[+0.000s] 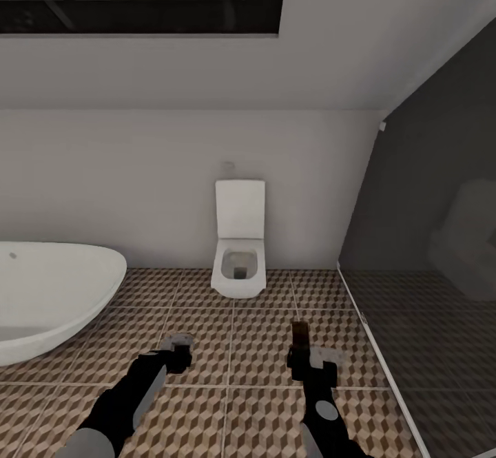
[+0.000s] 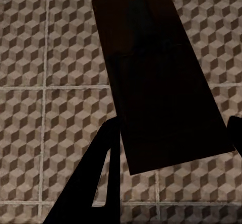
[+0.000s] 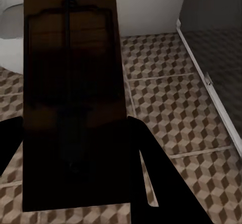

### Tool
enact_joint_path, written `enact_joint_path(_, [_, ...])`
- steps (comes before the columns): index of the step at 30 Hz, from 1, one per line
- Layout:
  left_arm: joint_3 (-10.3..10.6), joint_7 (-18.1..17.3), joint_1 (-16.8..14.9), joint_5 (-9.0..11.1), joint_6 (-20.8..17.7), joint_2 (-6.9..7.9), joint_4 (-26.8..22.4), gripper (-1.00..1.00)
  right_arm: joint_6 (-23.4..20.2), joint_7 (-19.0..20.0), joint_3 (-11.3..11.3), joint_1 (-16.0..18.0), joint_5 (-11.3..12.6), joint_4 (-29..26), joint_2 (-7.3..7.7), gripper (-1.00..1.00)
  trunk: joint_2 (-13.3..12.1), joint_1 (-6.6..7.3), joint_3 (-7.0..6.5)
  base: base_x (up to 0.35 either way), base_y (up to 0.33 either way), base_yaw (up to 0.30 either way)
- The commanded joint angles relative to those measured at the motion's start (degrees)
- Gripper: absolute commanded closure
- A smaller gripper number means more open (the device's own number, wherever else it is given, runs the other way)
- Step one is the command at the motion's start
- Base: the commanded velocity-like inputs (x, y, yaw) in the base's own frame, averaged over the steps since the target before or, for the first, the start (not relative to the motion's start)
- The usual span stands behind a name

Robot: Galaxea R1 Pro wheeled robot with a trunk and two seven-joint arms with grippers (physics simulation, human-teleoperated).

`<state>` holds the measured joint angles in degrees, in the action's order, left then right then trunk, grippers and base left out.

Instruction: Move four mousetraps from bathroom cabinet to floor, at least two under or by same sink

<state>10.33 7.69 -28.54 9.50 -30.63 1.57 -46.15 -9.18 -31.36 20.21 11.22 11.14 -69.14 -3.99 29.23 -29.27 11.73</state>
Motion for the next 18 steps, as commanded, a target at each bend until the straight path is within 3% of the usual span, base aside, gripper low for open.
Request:
enact_joint_path(1, [-0.3,0.5,-3.4,0.5,-1.5,0.41,3.5,1.0,-2.8,-0.4,0.1,0.1,0.5,-2.4,0.07,1.0,0.1,-0.02,0.11,0.0,0.0,0.0])
enact_joint_path(4, [-0.7,0.5,-7.7,0.5,-2.0,1.43,8.8,1.0,-5.5,-0.3,0.1,0.1,0.5,-3.9,0.1,1.0,0.1,-0.02,0.11,0.0,0.0,0.0])
enact_joint_path(6, [-0.8,0.5,-9.0,0.4,-0.2,1.79,10.9,1.0,-6.4,-0.1,0.1,0.1,0.5,-3.7,0.08,1.0,0.1,-0.02,0.11,0.0,0.0,0.0])
enact_joint_path(11, [-0.7,0.3,-9.8,0.5,10.1,1.77,17.9,1.0,-7.5,0.0,0.1,0.2,0.5,-2.6,-0.03,1.0,0.1,-0.02,0.11,0.0,0.0,0.0])
enact_joint_path(14, [-0.6,-0.1,-9.9,0.6,17.4,1.25,24.3,1.0,-10.7,0.0,0.1,0.2,0.5,-2.5,0.0,1.0,0.1,-0.02,0.11,0.0,0.0,0.0])
enact_joint_path(18, [-0.3,-0.2,-9.9,0.5,21.6,0.97,27.0,1.0,-13.2,0.0,0.1,0.2,0.5,-2.4,0.1,1.0,0.1,-0.02,0.11,0.0,0.0,0.0])
